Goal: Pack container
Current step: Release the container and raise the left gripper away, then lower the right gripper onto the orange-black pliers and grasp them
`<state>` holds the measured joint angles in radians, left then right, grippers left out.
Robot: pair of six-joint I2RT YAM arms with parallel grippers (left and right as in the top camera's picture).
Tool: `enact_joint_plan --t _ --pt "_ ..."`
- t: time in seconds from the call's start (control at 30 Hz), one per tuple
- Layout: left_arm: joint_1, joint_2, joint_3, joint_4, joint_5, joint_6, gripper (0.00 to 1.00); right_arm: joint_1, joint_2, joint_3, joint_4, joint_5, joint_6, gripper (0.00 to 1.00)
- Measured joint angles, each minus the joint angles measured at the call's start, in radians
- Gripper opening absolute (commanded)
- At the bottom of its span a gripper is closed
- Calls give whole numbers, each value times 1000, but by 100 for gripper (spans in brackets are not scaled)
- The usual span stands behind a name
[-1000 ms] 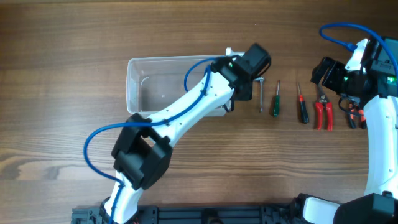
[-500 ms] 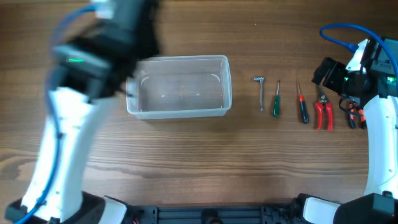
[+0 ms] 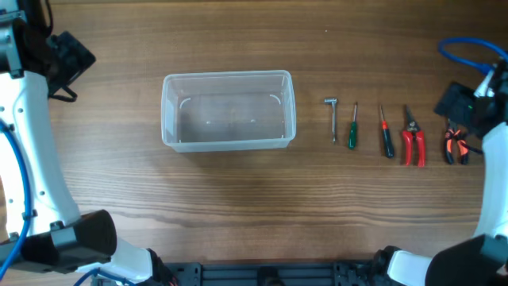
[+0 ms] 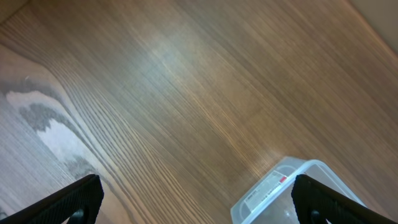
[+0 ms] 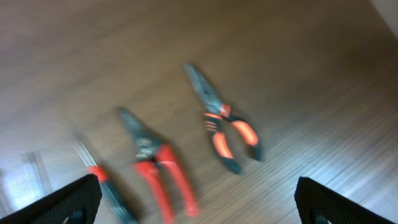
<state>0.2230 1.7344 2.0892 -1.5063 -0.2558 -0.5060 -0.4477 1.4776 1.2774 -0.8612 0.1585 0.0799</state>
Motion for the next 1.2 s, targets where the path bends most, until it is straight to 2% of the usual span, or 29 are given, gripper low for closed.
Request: enact_joint_plan --t 0.1,0.3,0.37,0.47,0.63,0.87,1.2 --pt "8 2 -1 -1 9 0 100 -82 60 1 -14 0 -26 90" --pt "8 2 -1 -1 19 0 100 -174 164 1 -19 0 -103 90" --pt "8 2 -1 -1 19 0 100 -181 181 1 -22 0 -135 89" --pt "8 2 -1 -1 19 0 100 -181 204 1 -21 0 -173 82" --pt "8 2 -1 -1 19 0 100 -181 249 1 -21 -49 -213 82" --pt "8 2 -1 -1 19 0 100 -180 318 1 21 -107 -217 80" --pt "8 2 -1 -2 19 0 100 -180 452 2 80 -140 -216 69"
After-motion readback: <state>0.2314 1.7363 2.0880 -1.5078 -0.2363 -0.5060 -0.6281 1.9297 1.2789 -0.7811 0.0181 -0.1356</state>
